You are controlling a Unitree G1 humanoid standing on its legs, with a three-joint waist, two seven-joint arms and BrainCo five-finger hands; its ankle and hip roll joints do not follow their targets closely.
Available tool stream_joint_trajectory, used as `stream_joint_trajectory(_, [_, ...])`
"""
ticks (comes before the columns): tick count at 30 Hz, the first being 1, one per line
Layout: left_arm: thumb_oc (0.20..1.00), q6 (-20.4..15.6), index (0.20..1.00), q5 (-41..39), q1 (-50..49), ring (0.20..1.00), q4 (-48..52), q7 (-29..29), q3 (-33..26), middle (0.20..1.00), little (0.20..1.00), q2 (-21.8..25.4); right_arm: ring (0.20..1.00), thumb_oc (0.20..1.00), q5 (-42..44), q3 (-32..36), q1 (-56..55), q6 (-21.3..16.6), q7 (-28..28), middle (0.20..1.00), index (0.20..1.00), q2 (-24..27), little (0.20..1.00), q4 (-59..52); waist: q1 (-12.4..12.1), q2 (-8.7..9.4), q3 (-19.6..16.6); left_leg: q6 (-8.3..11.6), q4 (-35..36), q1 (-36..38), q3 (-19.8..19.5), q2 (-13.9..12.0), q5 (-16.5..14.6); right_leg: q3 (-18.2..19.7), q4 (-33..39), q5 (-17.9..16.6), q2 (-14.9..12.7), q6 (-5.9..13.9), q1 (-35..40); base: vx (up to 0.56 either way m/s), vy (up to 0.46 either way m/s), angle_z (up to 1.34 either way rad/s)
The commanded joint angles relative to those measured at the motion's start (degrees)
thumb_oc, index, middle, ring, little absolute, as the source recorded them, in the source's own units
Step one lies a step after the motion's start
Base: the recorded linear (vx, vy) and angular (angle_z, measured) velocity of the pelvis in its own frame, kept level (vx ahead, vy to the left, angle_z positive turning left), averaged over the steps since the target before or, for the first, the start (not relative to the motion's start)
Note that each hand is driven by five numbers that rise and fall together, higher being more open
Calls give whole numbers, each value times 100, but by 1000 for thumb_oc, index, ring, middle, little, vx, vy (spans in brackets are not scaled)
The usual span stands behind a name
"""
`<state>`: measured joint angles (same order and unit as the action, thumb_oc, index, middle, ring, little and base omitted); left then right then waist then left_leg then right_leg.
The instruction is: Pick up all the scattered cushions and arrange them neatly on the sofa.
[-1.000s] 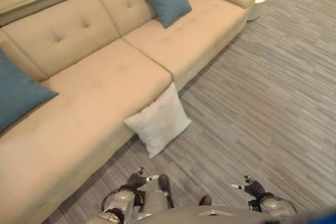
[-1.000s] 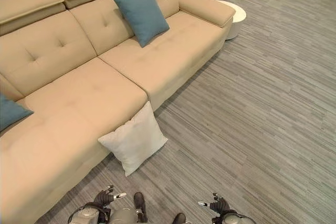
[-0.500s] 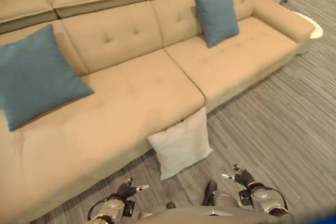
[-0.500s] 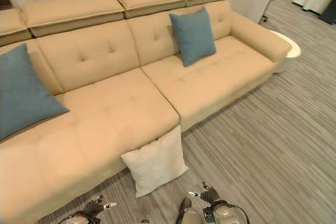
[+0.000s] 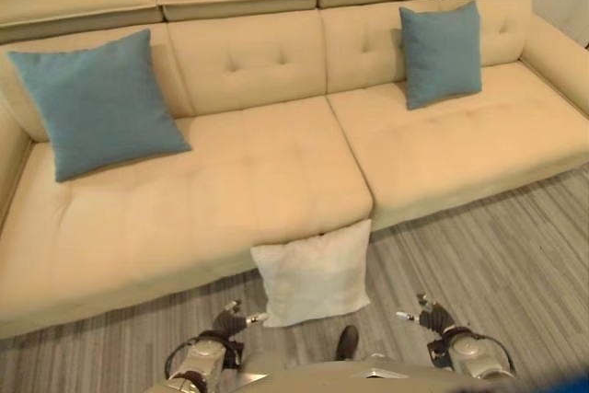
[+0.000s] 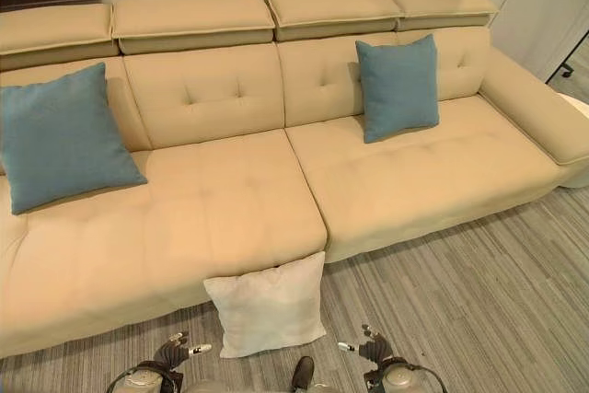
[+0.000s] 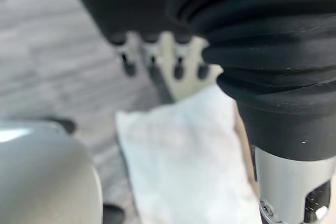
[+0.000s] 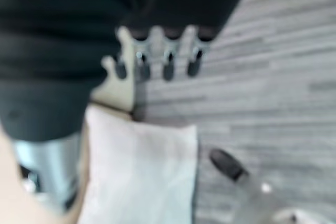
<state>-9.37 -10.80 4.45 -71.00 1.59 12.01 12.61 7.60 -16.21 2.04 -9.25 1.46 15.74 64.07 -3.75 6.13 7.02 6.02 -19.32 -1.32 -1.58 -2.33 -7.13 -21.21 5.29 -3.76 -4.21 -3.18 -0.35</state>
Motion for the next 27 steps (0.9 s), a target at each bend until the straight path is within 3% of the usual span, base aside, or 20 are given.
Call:
stream_joint_trajectory(1, [1000, -52, 1000, -111, 123, 1000, -55, 1, 191, 1000, 1000, 1, 1000, 1000, 93, 29, 88, -115, 94, 1000, 1000, 142, 1000, -28, 259, -12, 56, -258, 977, -436, 1687, -239, 649, -22, -55, 169, -82, 925, 370, -32, -75, 118])
stream_joint_trajectory(5, [1000, -50, 1000, -71, 30, 1000, -116, 14, 97, 1000, 1000, 67, 1000, 1000, 27, -76, 174, -112, 69, 1000, 1000, 64, 1000, -43, 126, -10, -17, -361, 1420, -384, 1387, 56, 667, 5, -287, 287, -31, 953, 251, 95, 18, 37])
stream_joint_trajectory(11, [1000, -61, 1000, -53, 33, 1000, -1, 21, 73, 1000, 1000, 144, 1000, 1000, -26, -41, 243, -137, 79, 1000, 1000, 76, 1000, -161, 129, -47, 21, -526, 1848, -127, 1375, 152, 681, 90, -1070, 409, -223, 1022, -102, 50, 84, -8])
stream_joint_trajectory(13, [1000, -101, 1000, -127, 160, 1000, 149, 72, 134, 1000, 1000, 214, 1000, 1000, -20, -92, 368, -148, 115, 1000, 1000, 107, 1000, -298, 191, -114, 194, -577, 1797, -228, 1295, 129, 717, 452, -1604, 452, -260, 1070, -527, -96, 52, -12])
stream_joint_trajectory(14, [1000, -101, 1000, -127, 162, 1000, 148, 72, 134, 1000, 1000, 214, 1000, 1000, -20, -91, 369, -148, 115, 1000, 1000, 107, 1000, -297, 190, -114, 172, -577, 1795, -257, 1298, 126, 723, 455, -1599, 442, -257, 1067, -555, -142, 0, -10])
stream_joint_trajectory(15, [1000, -213, 1000, -265, 318, 1000, 386, 175, 200, 1000, 1000, 289, 1000, 1000, 17, -123, 489, -185, 147, 1000, 1000, 182, 1000, -516, 225, -194, 285, -577, 1822, -436, 1144, 147, 776, 1079, -1576, 446, -267, 1064, -781, -104, -37, 8])
stream_joint_trajectory(21, [1000, -368, 1000, -601, 636, 1000, 1112, 360, 297, 1000, 1000, 424, 1000, 1000, 76, -198, 685, -255, 295, 1000, 1000, 417, 1000, -951, 128, -188, 565, -470, 1618, -1086, 990, 98, 995, 906, -1172, 362, -249, 993, -937, -144, -103, 17])
stream_joint_trajectory(24, [1000, -525, 1000, -1114, 1256, 1000, 1731, 676, 250, 1000, 1000, 514, 1000, 1000, 149, -162, 1031, -293, 488, 1000, 1000, 719, 1000, -1317, 224, -285, 889, -406, 1266, -1944, 777, 31, 1182, 521, -1545, 347, -289, 882, -1787, -339, -143, 43])
stream_joint_trajectory(27, [1000, -620, 1000, -1390, 1673, 1000, 1929, 894, 219, 1000, 1000, 563, 1000, 1000, 248, -156, 1417, -296, 657, 1000, 1000, 823, 1000, -1315, 261, -320, 988, -347, 1023, -2415, 695, -41, 1096, 527, -1864, 492, -337, 893, -2311, -105, -41, 10])
